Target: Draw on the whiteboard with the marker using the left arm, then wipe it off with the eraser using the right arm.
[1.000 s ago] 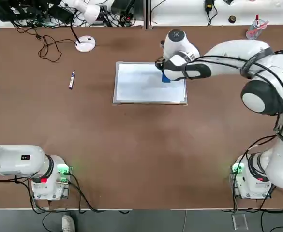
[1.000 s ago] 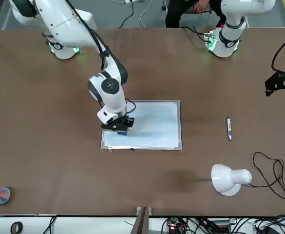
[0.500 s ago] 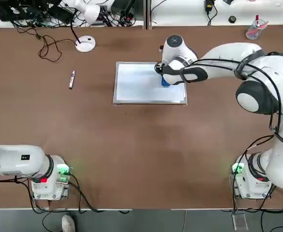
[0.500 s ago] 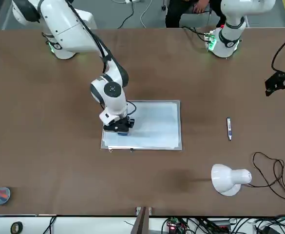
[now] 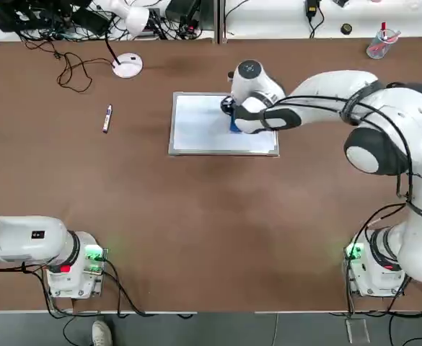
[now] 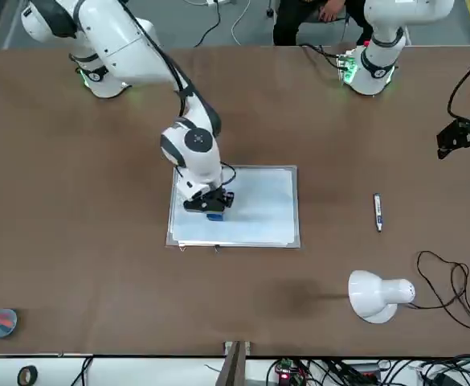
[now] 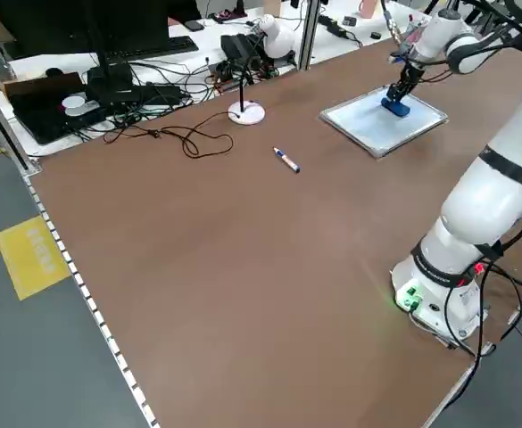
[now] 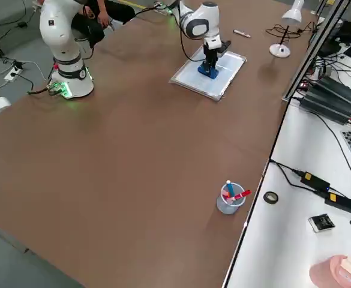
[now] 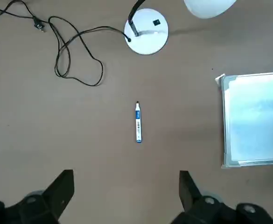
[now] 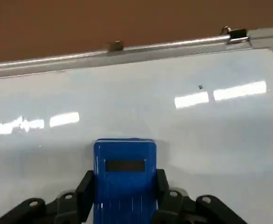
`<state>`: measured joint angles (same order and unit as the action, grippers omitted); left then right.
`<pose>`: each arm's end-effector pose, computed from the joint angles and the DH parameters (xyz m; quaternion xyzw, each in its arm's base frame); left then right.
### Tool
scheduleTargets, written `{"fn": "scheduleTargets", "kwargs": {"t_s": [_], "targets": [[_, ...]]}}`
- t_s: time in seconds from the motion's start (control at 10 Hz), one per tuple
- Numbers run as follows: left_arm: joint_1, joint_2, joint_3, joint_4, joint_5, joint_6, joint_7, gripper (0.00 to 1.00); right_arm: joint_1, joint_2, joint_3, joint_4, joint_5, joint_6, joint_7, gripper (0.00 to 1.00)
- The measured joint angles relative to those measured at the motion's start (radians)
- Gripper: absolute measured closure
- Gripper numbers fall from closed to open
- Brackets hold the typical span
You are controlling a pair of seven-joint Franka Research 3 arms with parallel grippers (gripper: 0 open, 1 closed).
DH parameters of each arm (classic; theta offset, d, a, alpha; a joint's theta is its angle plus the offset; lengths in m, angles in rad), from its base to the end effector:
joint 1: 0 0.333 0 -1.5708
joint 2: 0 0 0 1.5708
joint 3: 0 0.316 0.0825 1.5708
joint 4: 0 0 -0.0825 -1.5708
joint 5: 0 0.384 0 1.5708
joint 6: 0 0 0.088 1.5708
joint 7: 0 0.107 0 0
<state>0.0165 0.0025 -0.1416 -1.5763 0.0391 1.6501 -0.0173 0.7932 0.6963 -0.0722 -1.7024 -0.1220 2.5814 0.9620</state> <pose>0.5594 -0.0663 0.6278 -0.9977 0.0547 -0.0369 0.0168 0.5149 0.4631 0.2071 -0.9922 0.0608 -0.1048 0.0284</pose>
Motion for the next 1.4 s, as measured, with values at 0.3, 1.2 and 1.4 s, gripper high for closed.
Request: {"fn": "scheduleTargets", "kwargs": {"t_s": [0.3,1.2,1.4], "targets": [[0.0,0.0,0.0,-0.001,0.0,0.0,0.0,0.0,0.049,0.026,-0.001,0.039,0.0,0.006,0.065,0.44],[0.0,0.001,0.0,-0.001,0.0,0.0,0.0,0.0,0.115,0.059,-0.006,0.092,0.0,0.009,0.189,0.44],[0.0,0.002,0.0,-0.001,0.0,0.0,0.0,0.0,0.096,0.054,-0.007,0.11,0.001,-0.046,0.179,0.44]]}}
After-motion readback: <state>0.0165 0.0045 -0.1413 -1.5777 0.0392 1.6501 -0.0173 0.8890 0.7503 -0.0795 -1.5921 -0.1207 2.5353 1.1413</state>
